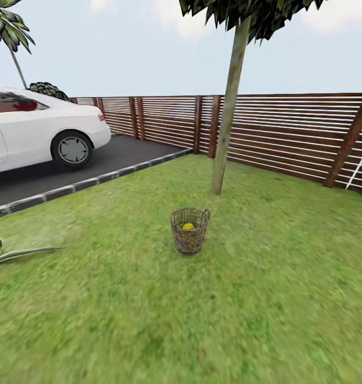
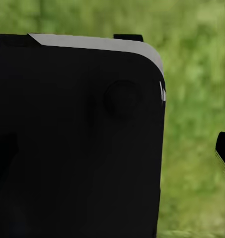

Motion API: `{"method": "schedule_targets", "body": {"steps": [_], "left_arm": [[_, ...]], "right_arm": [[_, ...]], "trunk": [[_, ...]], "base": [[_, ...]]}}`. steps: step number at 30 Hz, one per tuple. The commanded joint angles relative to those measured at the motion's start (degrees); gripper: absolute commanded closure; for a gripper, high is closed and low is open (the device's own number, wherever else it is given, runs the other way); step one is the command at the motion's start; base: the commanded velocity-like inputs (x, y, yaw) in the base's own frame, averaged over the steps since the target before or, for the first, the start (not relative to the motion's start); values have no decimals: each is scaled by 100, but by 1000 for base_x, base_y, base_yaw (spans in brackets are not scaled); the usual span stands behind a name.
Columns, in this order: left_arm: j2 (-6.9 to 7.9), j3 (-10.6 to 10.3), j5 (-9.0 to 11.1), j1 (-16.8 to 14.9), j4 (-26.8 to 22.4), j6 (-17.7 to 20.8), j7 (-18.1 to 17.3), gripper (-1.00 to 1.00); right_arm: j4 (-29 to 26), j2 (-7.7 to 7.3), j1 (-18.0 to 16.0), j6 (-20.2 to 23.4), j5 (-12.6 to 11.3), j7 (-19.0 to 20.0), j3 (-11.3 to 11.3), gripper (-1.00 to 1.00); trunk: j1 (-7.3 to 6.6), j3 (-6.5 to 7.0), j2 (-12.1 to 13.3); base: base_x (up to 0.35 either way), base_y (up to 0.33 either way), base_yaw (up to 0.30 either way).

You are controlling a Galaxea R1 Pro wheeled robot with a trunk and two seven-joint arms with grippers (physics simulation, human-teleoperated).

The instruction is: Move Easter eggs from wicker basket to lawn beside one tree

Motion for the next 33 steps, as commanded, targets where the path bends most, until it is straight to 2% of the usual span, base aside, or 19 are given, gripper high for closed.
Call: {"method": "schedule_targets", "body": {"steps": [1, 33], "left_arm": [[0, 5, 3, 3, -9, -2, -3, -100], [0, 6, 3, 3, -9, -2, -3, -100]], "right_arm": [[5, -2, -3, -19, 3, 2, 0, -100], [-1, -5, -3, -19, -50, 2, 0, -100]], "trunk": [[3, -4, -2], [3, -4, -2]], "base": [[340, 0, -3], [340, 0, 0]]}}
